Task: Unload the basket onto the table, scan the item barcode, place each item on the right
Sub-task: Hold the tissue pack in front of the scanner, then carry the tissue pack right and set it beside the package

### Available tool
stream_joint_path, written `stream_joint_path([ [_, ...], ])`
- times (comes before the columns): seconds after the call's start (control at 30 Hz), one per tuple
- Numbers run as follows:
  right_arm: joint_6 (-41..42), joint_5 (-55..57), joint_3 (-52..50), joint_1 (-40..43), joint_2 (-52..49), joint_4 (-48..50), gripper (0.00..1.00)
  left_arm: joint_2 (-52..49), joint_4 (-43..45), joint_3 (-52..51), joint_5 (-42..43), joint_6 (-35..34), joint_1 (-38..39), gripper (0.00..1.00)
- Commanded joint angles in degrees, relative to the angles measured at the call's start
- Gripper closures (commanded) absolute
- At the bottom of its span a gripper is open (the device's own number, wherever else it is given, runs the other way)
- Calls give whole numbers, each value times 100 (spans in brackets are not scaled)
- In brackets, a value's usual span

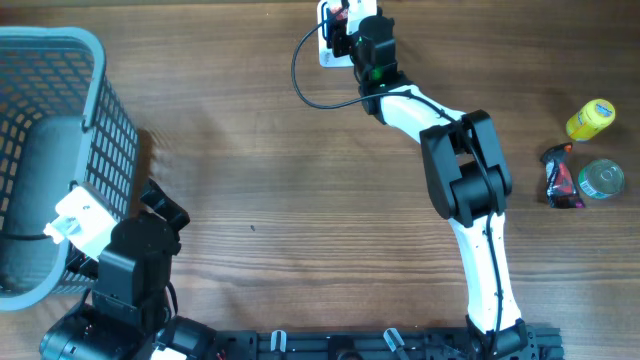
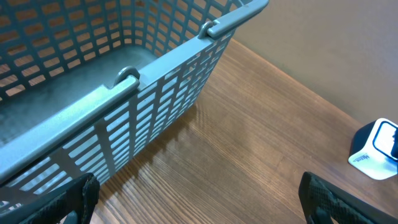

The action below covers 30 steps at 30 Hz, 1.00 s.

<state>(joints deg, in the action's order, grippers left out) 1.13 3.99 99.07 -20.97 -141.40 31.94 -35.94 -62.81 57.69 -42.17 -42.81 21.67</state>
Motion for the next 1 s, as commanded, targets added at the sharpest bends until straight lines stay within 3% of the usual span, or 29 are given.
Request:
stream_joint_path([
  [0.0,-94,-103,111,-42,-164,13,30,-13,20,-50,-101,-98,-37,0],
  [0.3,-96,37,188,-44,83,-479,30,-13,-31,-50,-101,-98,-37,0],
  [0.57,-120,682,186,-33,2103,-2105,30,-15,-44,-70,-98,-101,-37,0],
  [0.63,-55,1445,186,-33,2848,-3121,30,-20,-42,-70,-98,-105,-37,0],
  [0.77,772,2599,186,7,4035,-6113,34,-68,44,-70,-74,-120,-35,0],
  [0.83,1521,2763,186,160,4389,-7871,34,-170,107,-70,-15,-118,-35,0],
  [0.87,2192,2774,179,470,4454,-9283,34,-315,197,-70,151,-116,-28,0],
  [0.97,2771,2723,-164,1062,4398,-10371,34,-595,339,-70,219,-116,79,0],
])
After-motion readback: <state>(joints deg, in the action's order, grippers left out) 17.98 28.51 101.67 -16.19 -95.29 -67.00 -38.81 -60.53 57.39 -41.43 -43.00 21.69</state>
